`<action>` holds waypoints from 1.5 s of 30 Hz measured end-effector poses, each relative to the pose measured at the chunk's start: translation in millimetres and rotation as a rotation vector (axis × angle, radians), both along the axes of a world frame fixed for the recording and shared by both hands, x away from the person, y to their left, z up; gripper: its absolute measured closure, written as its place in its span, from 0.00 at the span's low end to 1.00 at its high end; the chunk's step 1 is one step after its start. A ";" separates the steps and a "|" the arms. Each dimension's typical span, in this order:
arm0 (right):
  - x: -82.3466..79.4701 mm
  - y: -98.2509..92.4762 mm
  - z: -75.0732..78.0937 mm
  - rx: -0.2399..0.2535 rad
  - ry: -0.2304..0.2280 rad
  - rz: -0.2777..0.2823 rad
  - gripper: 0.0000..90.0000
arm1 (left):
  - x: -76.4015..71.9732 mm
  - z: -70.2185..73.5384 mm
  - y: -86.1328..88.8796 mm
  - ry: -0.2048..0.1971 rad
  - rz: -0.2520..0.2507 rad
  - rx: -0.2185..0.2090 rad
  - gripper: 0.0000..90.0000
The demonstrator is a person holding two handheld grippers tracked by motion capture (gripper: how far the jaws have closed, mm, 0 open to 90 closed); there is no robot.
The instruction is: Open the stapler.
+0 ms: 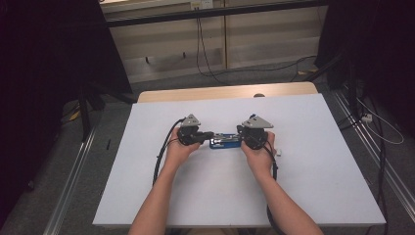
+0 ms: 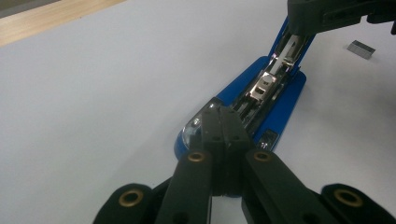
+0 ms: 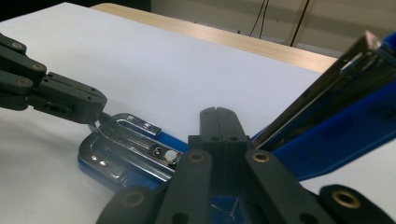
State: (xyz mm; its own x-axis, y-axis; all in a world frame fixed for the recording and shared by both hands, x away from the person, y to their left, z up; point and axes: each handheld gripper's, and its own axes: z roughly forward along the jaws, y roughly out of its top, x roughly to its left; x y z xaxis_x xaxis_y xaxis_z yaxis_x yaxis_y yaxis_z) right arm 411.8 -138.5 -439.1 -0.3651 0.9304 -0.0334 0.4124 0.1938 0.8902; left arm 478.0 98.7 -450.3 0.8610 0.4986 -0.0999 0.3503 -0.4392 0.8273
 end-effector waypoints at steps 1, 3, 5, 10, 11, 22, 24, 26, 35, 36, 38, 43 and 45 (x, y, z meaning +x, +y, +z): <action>0.2 0.1 -0.2 -0.004 0.001 0.003 1.00 | -0.1 0.0 -0.1 0.000 0.000 0.000 1.00; 0.6 -0.4 -0.4 -0.003 0.004 0.002 1.00 | 0.0 0.1 -0.1 0.000 0.001 0.001 1.00; 1.2 -2.1 -1.1 -0.005 0.007 -0.001 1.00 | 0.3 -0.3 0.4 0.002 0.002 -0.004 1.00; 0.2 -4.3 -1.8 0.005 0.012 0.000 1.00 | 0.8 -0.2 0.8 0.006 -0.001 -0.004 1.00; 0.3 -4.3 -1.8 0.005 0.012 0.000 1.00 | 0.9 -0.6 0.9 0.008 -0.001 -0.009 1.00; 3.0 -7.4 -3.2 0.023 0.020 -0.005 1.00 | 0.3 -0.6 0.9 0.004 0.000 -0.007 1.00; 3.5 -6.7 -3.4 0.013 0.018 -0.004 1.00 | 0.0 -0.5 0.8 0.003 0.002 -0.005 1.00; 3.7 -6.6 -4.1 0.015 0.016 -0.002 1.00 | -0.2 -0.4 0.6 0.000 0.000 -0.002 1.00; 4.9 -5.1 -5.7 0.005 0.012 -0.005 1.00 | -0.8 -0.4 0.2 -0.005 0.002 -0.002 1.00; 4.9 -4.8 -5.9 -0.001 0.010 -0.004 1.00 | -0.9 -0.6 0.4 -0.004 0.002 -0.003 1.00; 4.7 -4.7 -6.2 -0.002 0.009 -0.003 1.00 | -1.1 -0.9 0.5 -0.004 0.003 -0.006 1.00; 5.2 -13.3 -10.1 -0.002 0.026 -0.027 1.00 | -0.9 -1.2 0.9 -0.004 0.004 -0.010 1.00; 4.4 -20.6 -14.7 0.026 0.045 -0.041 1.00 | -0.7 -1.1 0.9 -0.003 0.004 -0.010 1.00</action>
